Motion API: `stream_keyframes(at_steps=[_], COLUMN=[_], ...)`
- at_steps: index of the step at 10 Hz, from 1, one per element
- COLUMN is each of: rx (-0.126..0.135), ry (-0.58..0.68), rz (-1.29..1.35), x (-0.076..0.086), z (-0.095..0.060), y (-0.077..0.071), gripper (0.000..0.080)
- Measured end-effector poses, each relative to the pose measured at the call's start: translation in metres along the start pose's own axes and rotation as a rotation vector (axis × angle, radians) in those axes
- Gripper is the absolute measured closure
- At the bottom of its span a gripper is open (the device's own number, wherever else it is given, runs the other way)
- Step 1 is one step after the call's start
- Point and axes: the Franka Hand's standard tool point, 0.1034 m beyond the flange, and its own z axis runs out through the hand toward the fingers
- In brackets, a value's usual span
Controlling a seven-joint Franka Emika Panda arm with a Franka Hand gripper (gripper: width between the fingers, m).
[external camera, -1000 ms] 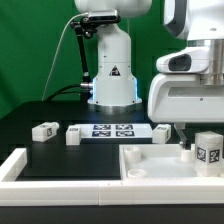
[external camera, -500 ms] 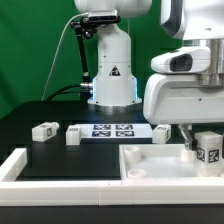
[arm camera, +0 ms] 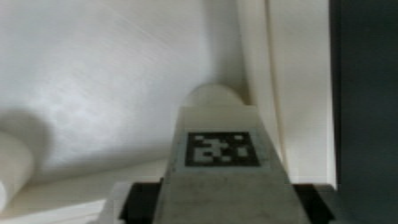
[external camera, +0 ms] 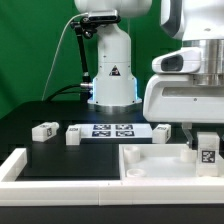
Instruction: Assemble one leg
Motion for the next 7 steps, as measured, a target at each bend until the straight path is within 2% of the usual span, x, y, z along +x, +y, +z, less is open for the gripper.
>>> stream_keyframes(at_steps=[4,7], rx=[0.018,0.033], ry=[0.046,0.035], rz=[0.488,0.729], x=[-0.0022,-0.0019], z=[0.0004,0.0002], y=[-0.0027,-0.0006], gripper=[0.0509,0.0509])
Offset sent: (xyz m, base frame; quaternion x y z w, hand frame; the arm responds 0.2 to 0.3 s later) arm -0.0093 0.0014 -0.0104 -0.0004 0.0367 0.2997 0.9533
